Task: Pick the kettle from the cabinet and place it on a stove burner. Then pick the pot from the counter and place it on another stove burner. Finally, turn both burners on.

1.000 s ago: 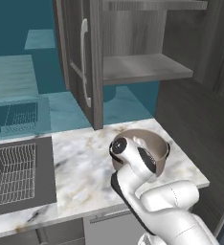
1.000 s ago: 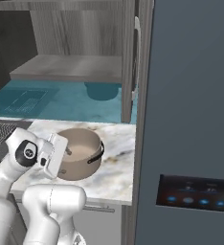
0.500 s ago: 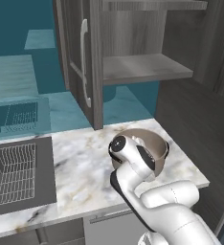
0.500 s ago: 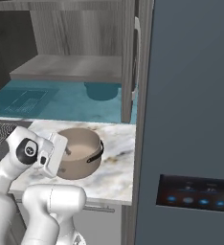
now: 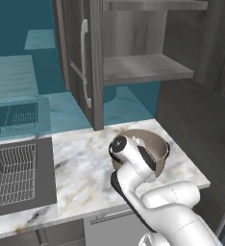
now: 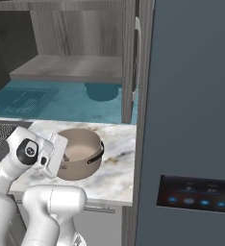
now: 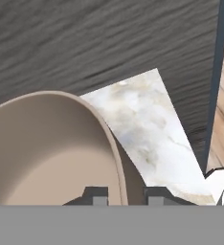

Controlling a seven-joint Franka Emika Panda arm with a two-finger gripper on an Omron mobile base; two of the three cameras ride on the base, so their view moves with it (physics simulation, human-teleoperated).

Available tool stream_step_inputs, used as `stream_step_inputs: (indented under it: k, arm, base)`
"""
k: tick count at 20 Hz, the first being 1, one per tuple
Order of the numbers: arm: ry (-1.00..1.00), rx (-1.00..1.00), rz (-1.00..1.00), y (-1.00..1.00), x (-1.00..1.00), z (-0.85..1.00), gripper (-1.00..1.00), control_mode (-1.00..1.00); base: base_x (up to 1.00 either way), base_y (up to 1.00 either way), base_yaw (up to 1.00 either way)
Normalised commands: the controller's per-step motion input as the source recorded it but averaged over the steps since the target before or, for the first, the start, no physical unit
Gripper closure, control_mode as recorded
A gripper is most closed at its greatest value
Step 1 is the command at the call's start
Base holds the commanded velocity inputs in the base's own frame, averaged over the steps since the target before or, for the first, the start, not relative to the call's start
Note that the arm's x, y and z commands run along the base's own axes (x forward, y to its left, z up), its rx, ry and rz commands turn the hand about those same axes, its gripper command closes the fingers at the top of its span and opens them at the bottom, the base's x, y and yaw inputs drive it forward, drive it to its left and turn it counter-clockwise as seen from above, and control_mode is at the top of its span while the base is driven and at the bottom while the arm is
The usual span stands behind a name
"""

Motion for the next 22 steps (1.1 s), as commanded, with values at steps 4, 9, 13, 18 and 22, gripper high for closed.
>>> stream_step_inputs:
  k: [4,9,13,18,22]
  arm:
    - [0.0,0.01,-0.01,0.0,-0.02,-0.01,1.0,-1.0]
    - [0.0,0.01,-0.04,0.0,-0.2,0.05,1.0,-1.0]
    - [-0.03,0.0,-0.06,0.0,-0.33,0.13,1.0,-1.0]
    - [-0.06,0.0,-0.07,0.0,-0.35,0.17,1.0,-1.0]
    - [-0.09,0.0,-0.06,-0.05,-0.35,0.22,1.0,-1.0]
  base:
    - [0.0,0.0,0.0]
    - [0.0,0.0,0.0]
    - [0.0,0.0,0.0]
    - [0.0,0.0,0.0]
    - [0.0,0.0,0.0]
